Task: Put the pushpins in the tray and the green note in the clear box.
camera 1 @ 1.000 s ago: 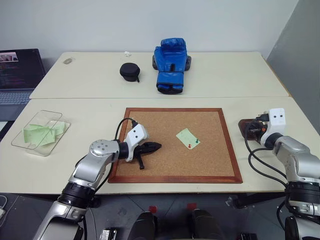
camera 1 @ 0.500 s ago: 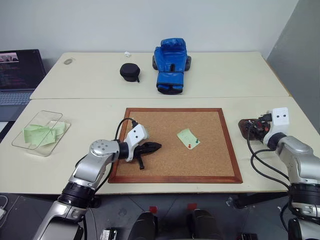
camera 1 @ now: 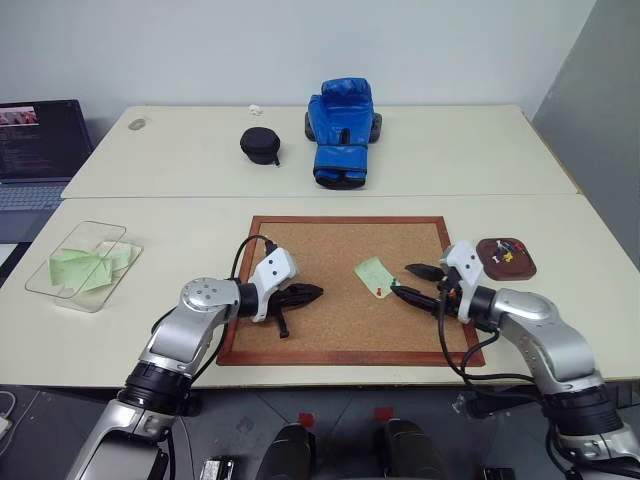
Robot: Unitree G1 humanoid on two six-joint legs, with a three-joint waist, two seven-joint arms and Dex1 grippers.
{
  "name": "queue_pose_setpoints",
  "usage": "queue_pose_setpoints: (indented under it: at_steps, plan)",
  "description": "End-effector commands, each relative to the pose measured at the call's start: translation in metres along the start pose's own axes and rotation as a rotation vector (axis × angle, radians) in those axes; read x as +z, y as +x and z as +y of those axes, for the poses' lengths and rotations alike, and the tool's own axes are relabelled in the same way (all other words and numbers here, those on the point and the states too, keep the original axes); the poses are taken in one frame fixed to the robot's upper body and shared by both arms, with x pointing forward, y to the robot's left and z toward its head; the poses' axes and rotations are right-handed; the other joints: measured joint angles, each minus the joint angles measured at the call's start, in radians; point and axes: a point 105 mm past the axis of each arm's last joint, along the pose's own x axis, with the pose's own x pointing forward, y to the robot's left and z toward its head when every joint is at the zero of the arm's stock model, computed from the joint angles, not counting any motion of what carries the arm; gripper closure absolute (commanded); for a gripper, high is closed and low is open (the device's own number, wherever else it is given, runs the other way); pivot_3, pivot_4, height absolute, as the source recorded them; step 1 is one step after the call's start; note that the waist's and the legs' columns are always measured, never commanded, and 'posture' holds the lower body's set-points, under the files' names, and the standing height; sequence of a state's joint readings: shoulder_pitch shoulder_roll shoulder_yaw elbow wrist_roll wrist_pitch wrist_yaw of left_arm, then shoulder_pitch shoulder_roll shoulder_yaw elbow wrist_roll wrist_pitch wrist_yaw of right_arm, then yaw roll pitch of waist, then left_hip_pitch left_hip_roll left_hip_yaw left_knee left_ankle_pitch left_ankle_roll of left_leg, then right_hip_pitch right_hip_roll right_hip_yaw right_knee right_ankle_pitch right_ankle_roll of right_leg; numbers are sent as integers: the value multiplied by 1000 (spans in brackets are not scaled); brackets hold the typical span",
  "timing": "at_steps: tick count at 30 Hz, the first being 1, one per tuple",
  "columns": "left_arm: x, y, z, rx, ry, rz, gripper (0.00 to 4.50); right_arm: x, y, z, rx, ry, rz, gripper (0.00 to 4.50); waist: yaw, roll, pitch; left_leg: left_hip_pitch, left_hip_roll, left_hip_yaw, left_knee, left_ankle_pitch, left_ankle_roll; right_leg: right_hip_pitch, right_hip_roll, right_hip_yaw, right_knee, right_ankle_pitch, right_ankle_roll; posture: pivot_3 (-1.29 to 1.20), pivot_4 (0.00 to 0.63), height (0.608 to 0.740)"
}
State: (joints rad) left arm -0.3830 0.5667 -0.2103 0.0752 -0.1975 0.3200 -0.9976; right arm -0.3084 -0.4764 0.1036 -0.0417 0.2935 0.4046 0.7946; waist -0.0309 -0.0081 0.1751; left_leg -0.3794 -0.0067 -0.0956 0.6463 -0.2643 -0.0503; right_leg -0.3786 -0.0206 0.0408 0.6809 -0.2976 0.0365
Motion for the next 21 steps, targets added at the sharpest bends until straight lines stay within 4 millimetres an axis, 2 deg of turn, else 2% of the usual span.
queue_pose_setpoints:
  at_steps: [1,5,8,12,21]
  plan:
    - [-17,3,-9,-32,-31,63,4500,6,9,-5,-12,-54,-27,1479,1,0,0,0,0,0,0,0,0,0,0,0,0,0,0,0,150,740]
    - [-19,0,-9,-23,-36,66,4500,1,12,-7,-11,-50,-19,1479,1,0,0,0,0,-1,-1,0,0,0,0,-1,0,0,0,0,150,740]
    - [-20,0,-8,-18,-37,67,4500,-1,11,-5,9,-61,-15,1891,0,0,0,0,0,-1,-1,0,0,0,0,0,0,0,0,0,150,740]
    - [-19,1,-8,-16,-38,65,4500,-5,10,-2,24,-86,-3,2662,-1,0,0,0,1,-1,-1,0,0,0,0,-1,0,0,0,0,150,740]
    - [-17,4,-8,-20,-34,58,4500,2,12,1,35,-108,-36,4373,-1,0,0,0,0,-1,-1,0,0,0,0,-1,0,0,0,0,150,740]
